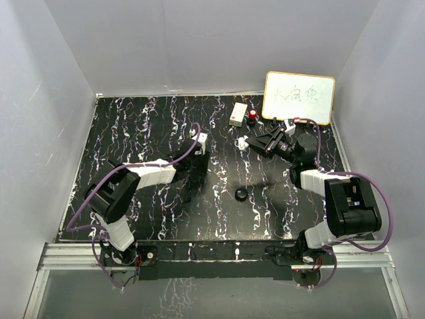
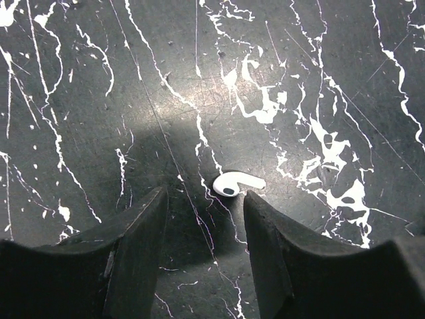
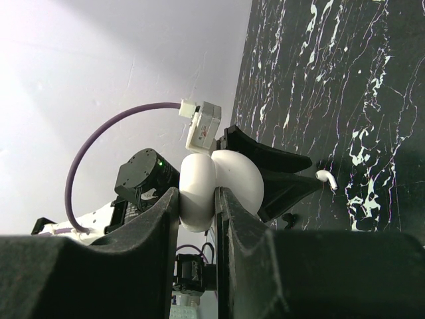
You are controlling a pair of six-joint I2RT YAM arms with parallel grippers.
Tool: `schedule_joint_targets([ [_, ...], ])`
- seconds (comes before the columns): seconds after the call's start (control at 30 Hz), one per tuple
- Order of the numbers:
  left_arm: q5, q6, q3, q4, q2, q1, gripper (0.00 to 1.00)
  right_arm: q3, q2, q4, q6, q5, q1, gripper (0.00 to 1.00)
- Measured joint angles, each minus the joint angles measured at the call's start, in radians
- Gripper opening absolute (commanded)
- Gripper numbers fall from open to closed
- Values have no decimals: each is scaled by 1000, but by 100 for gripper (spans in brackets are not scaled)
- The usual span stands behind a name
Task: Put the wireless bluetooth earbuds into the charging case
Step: Pick up the earbud from the center of the board.
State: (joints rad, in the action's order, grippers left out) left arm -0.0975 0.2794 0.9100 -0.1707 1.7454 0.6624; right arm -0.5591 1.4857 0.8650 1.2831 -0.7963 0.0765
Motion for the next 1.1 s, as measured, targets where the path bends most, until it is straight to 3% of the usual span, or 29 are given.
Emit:
schedule_joint_targets([
  [1.1,-116,-86,14,-71,59,58,33,17,6,10,1,0,-8,0],
])
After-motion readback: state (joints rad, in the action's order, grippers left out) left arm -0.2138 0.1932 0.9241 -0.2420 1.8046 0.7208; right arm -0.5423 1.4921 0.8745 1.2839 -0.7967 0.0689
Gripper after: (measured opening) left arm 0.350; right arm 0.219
